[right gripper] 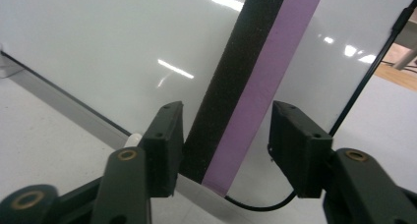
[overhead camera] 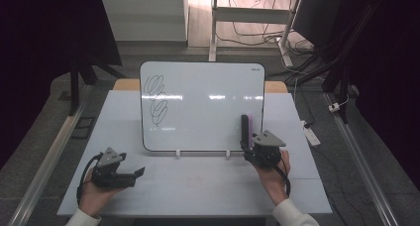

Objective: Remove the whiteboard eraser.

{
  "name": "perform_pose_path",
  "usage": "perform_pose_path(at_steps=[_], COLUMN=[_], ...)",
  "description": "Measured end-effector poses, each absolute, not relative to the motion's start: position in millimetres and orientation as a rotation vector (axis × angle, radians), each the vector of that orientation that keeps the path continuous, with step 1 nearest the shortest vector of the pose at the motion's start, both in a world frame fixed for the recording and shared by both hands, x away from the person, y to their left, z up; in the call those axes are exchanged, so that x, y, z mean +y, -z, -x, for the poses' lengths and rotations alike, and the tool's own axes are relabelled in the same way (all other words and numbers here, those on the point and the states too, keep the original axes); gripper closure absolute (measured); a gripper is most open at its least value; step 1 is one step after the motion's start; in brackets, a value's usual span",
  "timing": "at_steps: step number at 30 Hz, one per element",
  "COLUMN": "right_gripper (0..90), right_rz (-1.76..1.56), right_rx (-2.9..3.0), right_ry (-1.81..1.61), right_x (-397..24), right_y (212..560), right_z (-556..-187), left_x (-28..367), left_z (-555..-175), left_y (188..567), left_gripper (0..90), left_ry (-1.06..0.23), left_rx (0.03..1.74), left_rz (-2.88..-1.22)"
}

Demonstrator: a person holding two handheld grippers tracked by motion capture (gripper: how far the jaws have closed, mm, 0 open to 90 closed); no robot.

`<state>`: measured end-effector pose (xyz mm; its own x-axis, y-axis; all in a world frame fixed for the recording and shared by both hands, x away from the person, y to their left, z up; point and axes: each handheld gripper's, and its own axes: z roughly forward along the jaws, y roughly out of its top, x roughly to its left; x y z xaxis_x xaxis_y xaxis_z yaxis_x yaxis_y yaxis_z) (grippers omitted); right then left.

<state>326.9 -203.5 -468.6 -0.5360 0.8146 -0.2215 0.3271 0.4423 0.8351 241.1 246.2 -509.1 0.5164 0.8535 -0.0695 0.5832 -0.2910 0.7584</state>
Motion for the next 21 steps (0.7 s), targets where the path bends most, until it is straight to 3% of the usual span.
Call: perform_pose_path(at_steps=[12,21], right_gripper=[63.7,67.3], right_rz=[-0.974,-0.915], right_rx=[2.013,1.982], right_ry=[-0.96,-0.988], right_x=[-201.5,-207.7], right_y=[467.5,460.0], right_z=[-323.3,-318.8], left_x=[247.4,248.2], left_z=[-240.4,-239.8], left_y=[509.2,508.6], left_gripper=[14.0,14.0], left_ry=[-0.46,-0.461], left_rx=[1.171,1.17], left_rz=[-2.0,-1.997])
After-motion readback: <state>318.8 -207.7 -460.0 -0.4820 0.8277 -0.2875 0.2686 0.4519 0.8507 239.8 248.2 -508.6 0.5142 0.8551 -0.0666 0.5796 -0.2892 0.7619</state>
